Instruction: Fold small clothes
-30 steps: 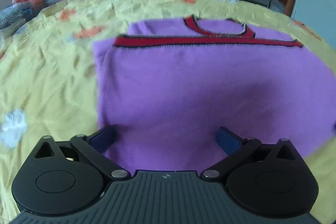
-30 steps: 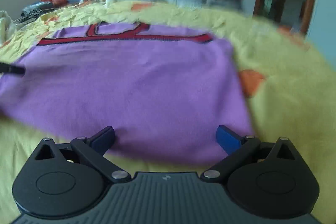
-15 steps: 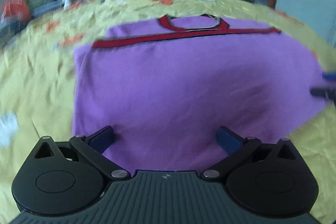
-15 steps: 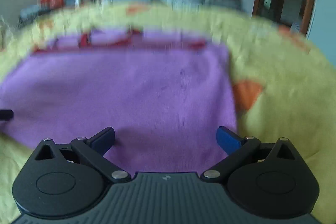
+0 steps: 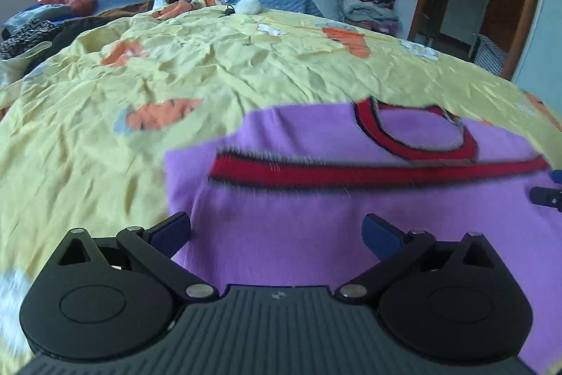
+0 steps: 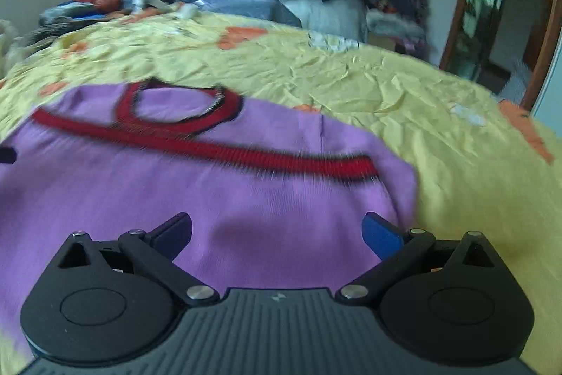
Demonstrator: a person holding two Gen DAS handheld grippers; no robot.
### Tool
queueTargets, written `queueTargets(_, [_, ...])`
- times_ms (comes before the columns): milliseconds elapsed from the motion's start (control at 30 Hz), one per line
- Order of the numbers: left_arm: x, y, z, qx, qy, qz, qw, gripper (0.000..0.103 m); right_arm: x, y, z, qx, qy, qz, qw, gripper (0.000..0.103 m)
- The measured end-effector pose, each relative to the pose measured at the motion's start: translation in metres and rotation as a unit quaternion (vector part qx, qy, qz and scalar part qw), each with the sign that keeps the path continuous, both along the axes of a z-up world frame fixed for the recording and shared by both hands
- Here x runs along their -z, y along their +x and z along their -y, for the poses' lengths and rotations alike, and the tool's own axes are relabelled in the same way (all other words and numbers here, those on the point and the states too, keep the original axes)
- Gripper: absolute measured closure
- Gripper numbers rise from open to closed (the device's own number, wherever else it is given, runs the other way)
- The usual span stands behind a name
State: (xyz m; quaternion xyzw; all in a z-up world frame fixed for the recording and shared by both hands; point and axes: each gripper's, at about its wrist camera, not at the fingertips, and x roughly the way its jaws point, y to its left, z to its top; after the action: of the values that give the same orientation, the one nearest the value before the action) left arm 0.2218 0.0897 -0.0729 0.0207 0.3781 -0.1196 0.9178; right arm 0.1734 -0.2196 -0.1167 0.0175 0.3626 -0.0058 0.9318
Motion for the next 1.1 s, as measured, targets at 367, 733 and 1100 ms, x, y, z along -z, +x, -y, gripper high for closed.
queueTargets(367, [0.026, 0.041, -0.012, -0.015, 0.016, 0.019, 0.9996, 0.0, 0.025, 0.022, 0.042, 0.111, 0.016, 0.009, 0.994, 0.0])
queueTargets(733, [0.008, -0.023, 0.011, 0.056, 0.024, 0.029, 0.9977, 0.0, 0.006, -0.044, 0.035, 0.051, 0.08, 0.053, 0.994, 0.0])
queueTargets(1100, [0.006, -0.037, -0.012, 0.03, 0.012, 0.022, 0.9992, 0.0, 0.009, -0.064, 0.035, 0.094, -0.024, 0.035, 0.995, 0.0])
